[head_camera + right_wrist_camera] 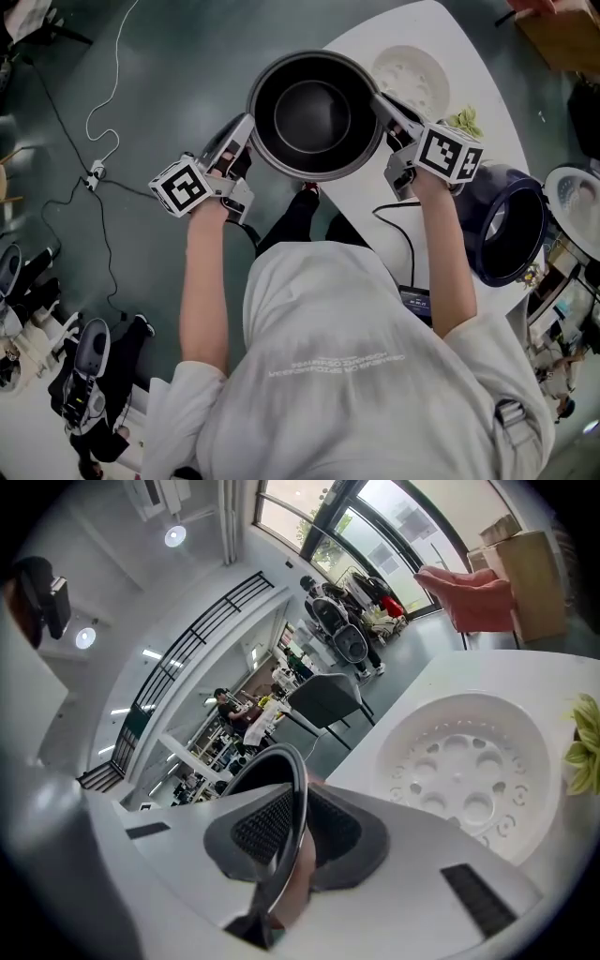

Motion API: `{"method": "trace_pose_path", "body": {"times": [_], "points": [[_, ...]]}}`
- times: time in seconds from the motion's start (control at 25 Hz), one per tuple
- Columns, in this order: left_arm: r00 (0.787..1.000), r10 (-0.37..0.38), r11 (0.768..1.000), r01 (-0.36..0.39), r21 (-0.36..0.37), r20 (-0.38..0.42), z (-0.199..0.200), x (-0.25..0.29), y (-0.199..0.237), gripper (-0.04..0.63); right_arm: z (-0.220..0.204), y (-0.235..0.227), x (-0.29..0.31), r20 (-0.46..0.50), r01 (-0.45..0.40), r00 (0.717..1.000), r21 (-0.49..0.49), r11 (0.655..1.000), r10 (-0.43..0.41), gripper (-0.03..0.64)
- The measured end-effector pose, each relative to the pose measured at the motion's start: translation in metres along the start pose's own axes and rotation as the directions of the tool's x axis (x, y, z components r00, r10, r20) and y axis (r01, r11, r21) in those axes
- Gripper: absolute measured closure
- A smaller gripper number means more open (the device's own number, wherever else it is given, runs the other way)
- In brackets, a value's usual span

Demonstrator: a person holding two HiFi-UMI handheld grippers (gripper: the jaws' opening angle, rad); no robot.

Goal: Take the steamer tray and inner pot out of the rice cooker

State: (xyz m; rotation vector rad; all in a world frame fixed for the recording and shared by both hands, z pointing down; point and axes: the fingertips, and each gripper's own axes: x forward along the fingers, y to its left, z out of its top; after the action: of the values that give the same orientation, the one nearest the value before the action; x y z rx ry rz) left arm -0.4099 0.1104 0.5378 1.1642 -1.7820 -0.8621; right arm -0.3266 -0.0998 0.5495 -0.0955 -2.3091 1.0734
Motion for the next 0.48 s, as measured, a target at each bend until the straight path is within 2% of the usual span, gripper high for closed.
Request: {"method": "trace_pose_path", "body": {"times": [0.12, 0.28, 0.48], "points": [[1.000, 0.028, 0.997, -0.027, 0.067, -0.014, -0.001, 0.003, -0.003, 0.541, -0.001, -0.002, -0.005, 0.018, -0.002, 1.000, 0.007, 1.000, 0.002, 0.554], [0.999, 0.040, 0.997, -0.039, 0.074, -0.015, 0.005, 0.010, 0.000, 0.540, 0.005, -0.006, 0.001, 0.042, 0.014, 0.999, -0.008, 1.000, -0.013, 0.554], [0.997, 0.078, 0.987, -0.079, 0.137, 0.012, 0.011, 0.016, -0.003, 0.537, 0.012, -0.006, 0.004, 0.064, 0.044, 0.997, -0.045, 0.998, -0.042, 0.551]]}}
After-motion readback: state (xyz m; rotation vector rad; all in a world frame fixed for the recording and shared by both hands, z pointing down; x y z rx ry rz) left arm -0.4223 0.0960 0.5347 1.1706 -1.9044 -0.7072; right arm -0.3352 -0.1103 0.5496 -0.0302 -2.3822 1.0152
